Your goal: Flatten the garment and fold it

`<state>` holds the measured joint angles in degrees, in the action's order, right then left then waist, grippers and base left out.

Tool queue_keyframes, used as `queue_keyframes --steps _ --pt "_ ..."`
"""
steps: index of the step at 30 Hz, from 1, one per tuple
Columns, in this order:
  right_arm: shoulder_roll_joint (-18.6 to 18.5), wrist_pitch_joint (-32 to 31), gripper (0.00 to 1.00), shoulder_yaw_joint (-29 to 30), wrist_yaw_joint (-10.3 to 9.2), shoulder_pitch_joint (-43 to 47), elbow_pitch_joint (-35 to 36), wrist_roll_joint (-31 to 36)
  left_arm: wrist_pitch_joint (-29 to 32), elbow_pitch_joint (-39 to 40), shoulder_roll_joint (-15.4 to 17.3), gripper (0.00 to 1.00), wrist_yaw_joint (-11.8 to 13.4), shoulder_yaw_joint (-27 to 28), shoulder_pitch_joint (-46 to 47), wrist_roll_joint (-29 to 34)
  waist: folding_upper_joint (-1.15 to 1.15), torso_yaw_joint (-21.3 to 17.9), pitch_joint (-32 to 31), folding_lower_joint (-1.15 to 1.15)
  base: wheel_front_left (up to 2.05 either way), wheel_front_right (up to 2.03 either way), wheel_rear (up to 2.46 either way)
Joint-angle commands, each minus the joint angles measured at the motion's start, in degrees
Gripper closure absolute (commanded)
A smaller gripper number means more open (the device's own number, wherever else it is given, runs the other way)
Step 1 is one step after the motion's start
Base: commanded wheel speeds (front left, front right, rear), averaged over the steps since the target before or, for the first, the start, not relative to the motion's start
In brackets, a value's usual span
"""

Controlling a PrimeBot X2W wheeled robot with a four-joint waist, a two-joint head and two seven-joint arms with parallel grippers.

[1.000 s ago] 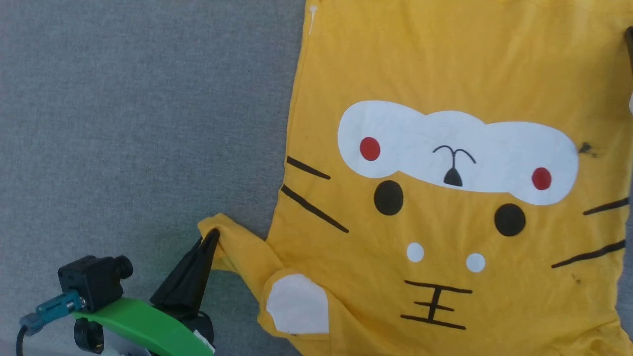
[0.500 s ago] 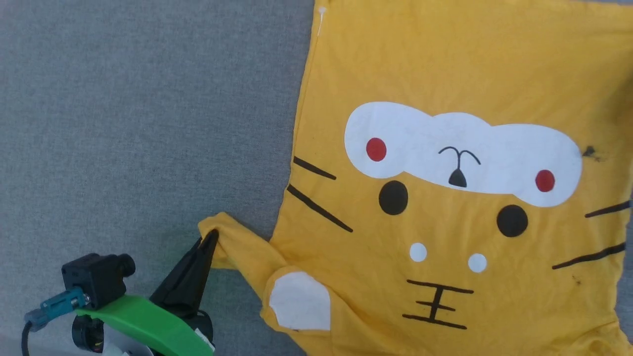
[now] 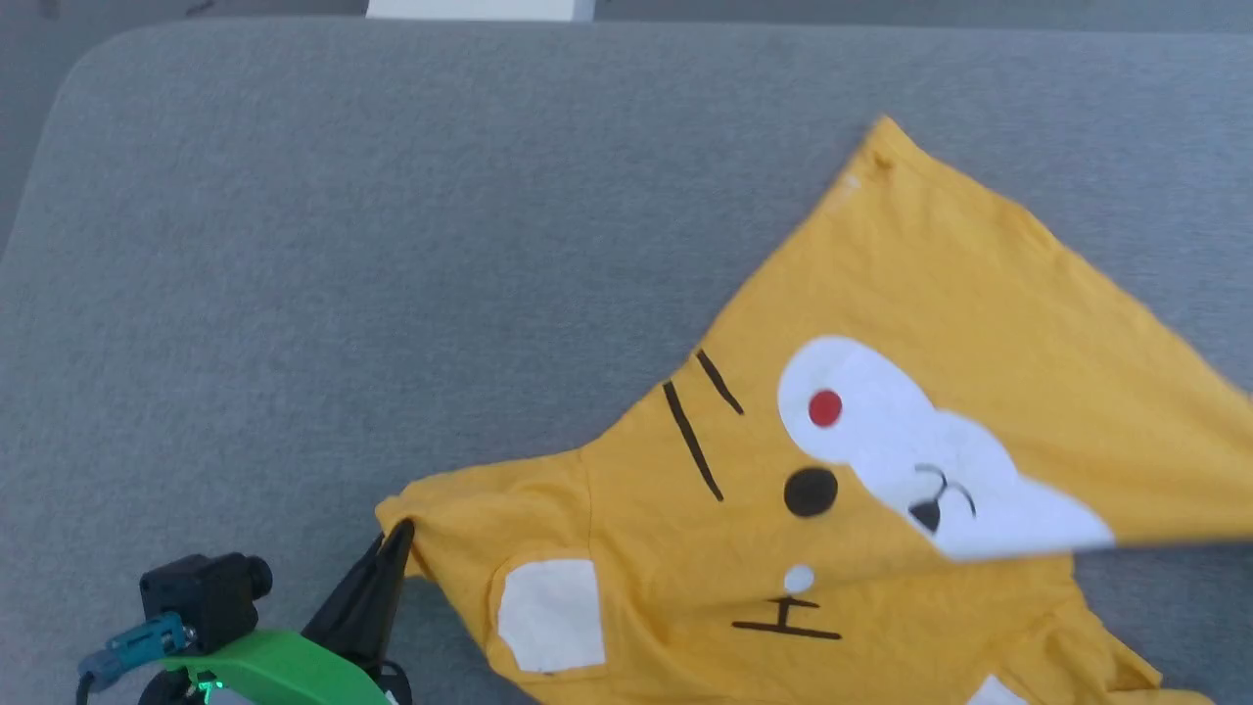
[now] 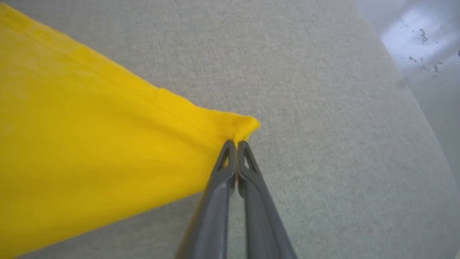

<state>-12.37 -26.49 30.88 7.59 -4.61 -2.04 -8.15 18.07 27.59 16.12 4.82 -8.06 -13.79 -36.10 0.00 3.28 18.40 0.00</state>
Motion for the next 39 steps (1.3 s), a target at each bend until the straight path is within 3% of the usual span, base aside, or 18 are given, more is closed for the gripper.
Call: queue_keyframes --steps 1,6,12,13,14,19,22,25,32,39 --pt "2.2 0.63 1.0 1.72 -0.1 3.89 1.0 -0.36 -0.28 -0.24 -0.08 1.0 0.34 -0.03 -0.54 0.73 0.0 -5.42 -5.13 0.0 0.0 0.0 0.0" --pt "8.15 2.01 1.0 6.07 -0.1 15.17 2.39 -0.76 -0.32 -0.51 -0.25 1.0 0.71 -0.17 -1.65 0.54 0.0 -7.06 -6.45 0.0 0.0 0.0 0.0" --pt "9.43 5.37 1.0 5.16 -0.1 17.86 -0.03 -2.75 -0.31 -0.59 -0.36 1.0 1.13 -0.08 -2.9 0.14 0.0 -8.72 -8.22 0.0 0.0 0.0 0.0" --pt "9.44 6.16 0.34 4.58 -0.1 17.37 -0.09 -3.24 -0.24 -0.58 -0.32 1.0 1.16 -0.09 -2.92 0.13 0.0 -8.81 -8.39 0.0 0.0 0.0 0.0" --pt "9.45 6.81 0.0 3.85 -0.1 16.73 0.25 -3.65 -0.13 -0.51 -0.25 1.0 1.17 -0.14 -2.91 0.12 0.0 -8.85 -8.51 0.0 0.0 0.0 0.0" --pt "8.8 6.49 0.0 0.19 -0.1 12.02 9.27 -5.49 0.25 0.15 0.13 1.0 1.16 -0.24 -2.76 0.14 0.0 -8.56 -7.83 0.0 0.0 0.0 0.0" --pt "4.96 3.37 0.0 -2.73 -0.1 8.01 15.61 -5.94 0.31 0.58 0.24 1.0 0.93 -0.45 -1.98 0.15 0.0 -7.57 -6.23 0.0 0.0 0.0 0.0" --pt "0.52 0.03 0.0 -5.74 -0.1 3.37 17.48 -6.07 0.12 0.9 0.13 1.0 0.66 -0.74 -0.83 0.23 0.0 -6.11 -4.02 0.0 0.0 0.0 0.0" --pt "-7.8 -5.76 0.0 -16.93 -0.1 -9.67 9.35 -5.35 -0.6 1.17 0.05 1.0 -0.28 -1.54 2.78 0.85 0.0 -1.94 2.92 0.0 0.0 0.0 0.0" --pt "-9.95 -9.62 0.0 -25.61 -0.1 -19.97 0.35 -2.77 -1.21 0.82 -0.55 1.0 -1.23 -2.95 6.08 1.24 0.0 2.14 7.81 0.0 0.0 0.0 0.0"
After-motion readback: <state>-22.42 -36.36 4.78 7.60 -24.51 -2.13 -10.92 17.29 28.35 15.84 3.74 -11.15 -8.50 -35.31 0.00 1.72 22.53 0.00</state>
